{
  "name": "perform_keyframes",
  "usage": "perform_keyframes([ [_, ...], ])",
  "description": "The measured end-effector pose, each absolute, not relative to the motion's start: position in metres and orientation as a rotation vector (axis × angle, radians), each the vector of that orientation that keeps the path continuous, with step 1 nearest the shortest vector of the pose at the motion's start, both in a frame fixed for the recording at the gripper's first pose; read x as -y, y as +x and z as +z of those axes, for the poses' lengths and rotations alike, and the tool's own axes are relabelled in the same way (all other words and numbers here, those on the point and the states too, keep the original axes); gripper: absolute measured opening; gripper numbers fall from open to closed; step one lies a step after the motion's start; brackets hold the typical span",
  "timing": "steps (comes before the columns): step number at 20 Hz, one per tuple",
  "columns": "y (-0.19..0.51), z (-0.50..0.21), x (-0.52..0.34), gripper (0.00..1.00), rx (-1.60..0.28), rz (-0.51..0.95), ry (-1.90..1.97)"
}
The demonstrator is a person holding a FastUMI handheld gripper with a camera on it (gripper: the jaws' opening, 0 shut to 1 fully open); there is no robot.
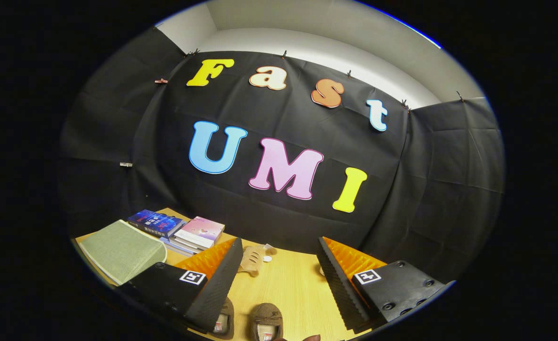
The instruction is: Open the storage box then place both shoes into the box .Put the left shoe in first, then the right shoe, with the right side of both shoes facing outward in a uniform manner.
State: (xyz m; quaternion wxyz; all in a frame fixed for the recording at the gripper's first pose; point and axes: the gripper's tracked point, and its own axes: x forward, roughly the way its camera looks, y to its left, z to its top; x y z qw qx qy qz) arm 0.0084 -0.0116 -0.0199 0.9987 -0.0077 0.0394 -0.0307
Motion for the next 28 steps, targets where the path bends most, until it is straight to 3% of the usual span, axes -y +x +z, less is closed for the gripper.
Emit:
perform_keyframes([
  [12, 0.015, -0.025, 0.008, 0.97, -0.086, -0.041, -0.027],
  [16, 0.022, -0.029, -0.012, 0.97, -0.094, 0.031, -0.006],
  [22, 0.029, -0.036, -0.083, 0.97, -0.131, 0.311, 0.082],
  [28, 0.014, -0.048, -0.170, 0.98, -0.226, 0.693, 0.241],
])
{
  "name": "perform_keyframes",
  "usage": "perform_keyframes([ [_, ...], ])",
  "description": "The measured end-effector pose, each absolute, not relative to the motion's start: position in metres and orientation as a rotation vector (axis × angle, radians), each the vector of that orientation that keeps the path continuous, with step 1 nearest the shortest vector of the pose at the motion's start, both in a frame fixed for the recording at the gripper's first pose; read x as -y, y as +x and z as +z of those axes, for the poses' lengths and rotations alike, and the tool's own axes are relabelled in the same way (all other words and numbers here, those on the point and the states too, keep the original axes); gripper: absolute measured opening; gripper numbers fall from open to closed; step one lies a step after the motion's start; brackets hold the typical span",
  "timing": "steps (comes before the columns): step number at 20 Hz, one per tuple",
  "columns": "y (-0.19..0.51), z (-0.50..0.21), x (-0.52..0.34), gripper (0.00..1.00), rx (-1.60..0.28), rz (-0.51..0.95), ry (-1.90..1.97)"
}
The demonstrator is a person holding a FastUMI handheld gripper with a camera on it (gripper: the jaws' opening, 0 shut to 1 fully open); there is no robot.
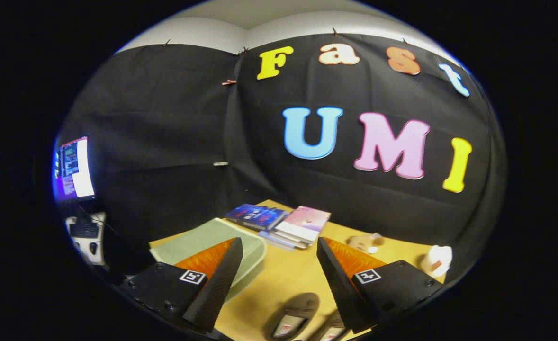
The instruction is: Open the storage box then place both shoes into the box .Put the left shoe in first, then the right shoe, with the right side of both shoes facing outward in a uniform manner.
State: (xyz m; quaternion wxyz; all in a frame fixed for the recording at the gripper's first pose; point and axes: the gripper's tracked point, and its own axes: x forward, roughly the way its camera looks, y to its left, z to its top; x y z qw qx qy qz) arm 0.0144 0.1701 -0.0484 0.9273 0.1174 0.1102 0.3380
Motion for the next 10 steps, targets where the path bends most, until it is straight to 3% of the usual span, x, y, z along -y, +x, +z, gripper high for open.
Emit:
perform_keyframes([
  [3, 0.002, -0.053, -0.206, 0.98, -0.323, 0.874, 0.412],
  [10, 0.008, -0.101, -0.242, 0.98, -0.638, 1.049, 0.783],
])
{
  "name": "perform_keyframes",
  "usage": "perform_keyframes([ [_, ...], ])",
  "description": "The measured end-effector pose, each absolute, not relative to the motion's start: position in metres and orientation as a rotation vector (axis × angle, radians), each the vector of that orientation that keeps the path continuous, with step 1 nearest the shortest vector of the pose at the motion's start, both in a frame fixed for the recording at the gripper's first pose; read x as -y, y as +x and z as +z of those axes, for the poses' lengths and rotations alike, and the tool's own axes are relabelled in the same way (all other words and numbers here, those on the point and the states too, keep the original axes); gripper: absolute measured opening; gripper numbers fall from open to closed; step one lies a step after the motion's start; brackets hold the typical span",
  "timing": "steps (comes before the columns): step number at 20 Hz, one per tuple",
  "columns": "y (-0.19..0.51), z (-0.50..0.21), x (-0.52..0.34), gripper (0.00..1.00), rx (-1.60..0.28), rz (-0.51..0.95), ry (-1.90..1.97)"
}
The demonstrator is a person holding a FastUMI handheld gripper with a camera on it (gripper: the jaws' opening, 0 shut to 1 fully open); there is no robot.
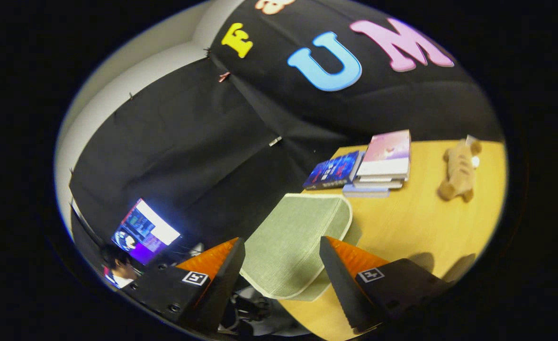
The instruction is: Open the storage box then place both shoes into the box .Put the left shoe in first, then the right shoe, with the right side of both shoes facing outward in a uniform manner.
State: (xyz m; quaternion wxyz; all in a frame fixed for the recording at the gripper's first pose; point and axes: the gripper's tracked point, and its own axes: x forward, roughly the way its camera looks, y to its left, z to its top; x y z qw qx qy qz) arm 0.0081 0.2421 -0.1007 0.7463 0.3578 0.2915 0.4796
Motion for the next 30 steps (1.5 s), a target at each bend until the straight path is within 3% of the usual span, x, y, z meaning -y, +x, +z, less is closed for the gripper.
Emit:
perform_keyframes([
  [8, 0.016, -0.190, -0.265, 0.97, -0.931, 1.106, 0.995],
  [13, 0.012, -0.210, -0.278, 0.97, -1.040, 1.130, 1.154],
  [30, 0.011, -0.204, -0.311, 0.95, -1.116, 1.229, 1.501],
])
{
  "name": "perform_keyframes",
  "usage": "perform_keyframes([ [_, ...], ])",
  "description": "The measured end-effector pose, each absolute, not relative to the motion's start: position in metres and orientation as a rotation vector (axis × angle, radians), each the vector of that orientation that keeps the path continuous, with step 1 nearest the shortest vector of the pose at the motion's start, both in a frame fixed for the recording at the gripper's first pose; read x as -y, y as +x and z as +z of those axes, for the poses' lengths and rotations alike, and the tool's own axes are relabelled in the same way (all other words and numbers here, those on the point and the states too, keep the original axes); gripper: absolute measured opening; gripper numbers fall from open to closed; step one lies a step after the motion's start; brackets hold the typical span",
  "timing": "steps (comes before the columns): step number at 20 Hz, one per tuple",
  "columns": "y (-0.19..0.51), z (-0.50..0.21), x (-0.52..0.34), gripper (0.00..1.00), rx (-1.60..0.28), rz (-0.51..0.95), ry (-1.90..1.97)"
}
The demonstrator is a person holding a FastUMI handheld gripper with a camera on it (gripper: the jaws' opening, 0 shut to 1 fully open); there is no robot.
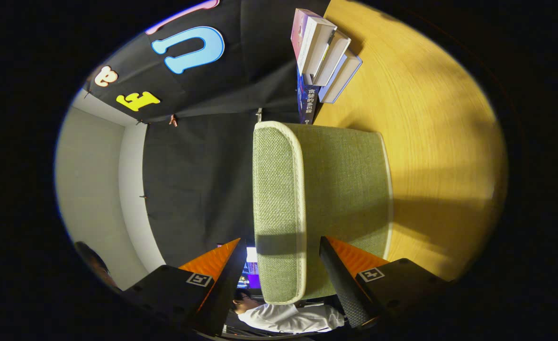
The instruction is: Open the storage box then place both shoes into the box .Put the left shoe in first, then the right shoe, with the right side of both shoes facing outward in a uniform manner.
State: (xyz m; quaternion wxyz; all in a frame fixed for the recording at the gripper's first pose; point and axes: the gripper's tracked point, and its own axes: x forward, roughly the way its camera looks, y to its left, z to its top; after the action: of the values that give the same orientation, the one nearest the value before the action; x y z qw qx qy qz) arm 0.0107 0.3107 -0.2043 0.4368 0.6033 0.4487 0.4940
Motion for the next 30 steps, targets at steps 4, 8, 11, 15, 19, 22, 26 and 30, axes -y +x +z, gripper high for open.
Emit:
perform_keyframes([
  [4, 0.008, -0.212, -0.311, 0.56, -1.113, 1.224, 1.535],
  [8, 0.008, -0.203, -0.299, 0.09, -1.035, 1.190, 1.572],
  [11, 0.010, -0.192, -0.292, 0.05, -0.984, 1.158, 1.551],
  [15, 0.009, -0.157, -0.281, 0.05, -0.919, 1.170, 1.539],
  [19, 0.011, -0.114, -0.282, 0.05, -0.860, 1.201, 1.521],
  [22, 0.014, -0.083, -0.293, 0.05, -0.830, 1.226, 1.496],
  [26, 0.019, -0.038, -0.317, 0.04, -0.797, 1.246, 1.484],
  [30, 0.015, 0.007, -0.358, 0.04, -0.762, 1.296, 1.419],
])
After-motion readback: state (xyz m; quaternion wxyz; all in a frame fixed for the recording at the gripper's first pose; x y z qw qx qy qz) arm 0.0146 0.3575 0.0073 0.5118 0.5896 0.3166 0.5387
